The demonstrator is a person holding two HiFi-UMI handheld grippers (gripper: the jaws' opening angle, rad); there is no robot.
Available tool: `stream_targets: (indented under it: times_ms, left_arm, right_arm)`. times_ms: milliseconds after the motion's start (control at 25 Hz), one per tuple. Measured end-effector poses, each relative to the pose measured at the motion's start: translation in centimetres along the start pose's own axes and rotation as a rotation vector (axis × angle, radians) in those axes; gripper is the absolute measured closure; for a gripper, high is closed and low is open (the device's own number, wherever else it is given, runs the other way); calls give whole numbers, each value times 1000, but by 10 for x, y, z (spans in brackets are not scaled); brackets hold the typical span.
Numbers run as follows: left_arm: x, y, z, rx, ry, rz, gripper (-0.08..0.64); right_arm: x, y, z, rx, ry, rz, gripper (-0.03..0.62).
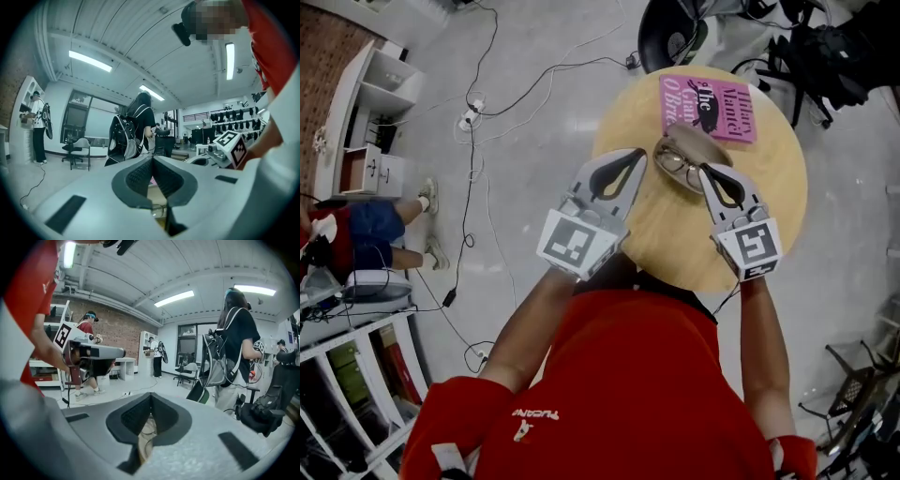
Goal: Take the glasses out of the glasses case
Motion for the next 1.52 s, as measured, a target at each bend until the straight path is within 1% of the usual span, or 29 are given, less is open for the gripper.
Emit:
stream_targets:
  times_ms: [160,280,520,800,920,1120,1240,1400,1520]
  left_arm:
    - [11,-6,7,-11,-18,49,549]
    - [20,-9,14,-9,-6,80,549]
    - [32,-9,21,-29,-41,122,549]
    - [39,-20,27,-33,-64,132,549]
    - [41,-23,29,-34,-74,134,549]
    - [45,-26,36,-38,-93,138,549]
    - [47,-29,41,-34,-79,132,549]
    - [51,-31,40,-44,-70,135,549]
    - [50,-31,42,-52,-105,135,549]
  right_arm:
    - [18,3,19,-26,-108,-20,586]
    - [31,6,31,-46,-171,-42,586]
    - [47,15,49,-12,-251,-85,586]
    - [63,20,77,5,-402,-163,465]
    - [69,21,89,12,-474,-198,439]
    - [80,23,105,11,-575,-249,436]
    - [85,22,114,20,-630,-280,436]
    - [89,22,120,43,-671,-310,437]
    - [92,20,122,50,-692,-335,445]
Point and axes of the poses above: the fingertips, and each gripper's own axes: x forward along the fingers, y to its right, z out of its underside, the point moved 5 cm from there along -x, backward along the fingers, and after that the axes turned 10 degrees about -z, right-handed, at the moved point
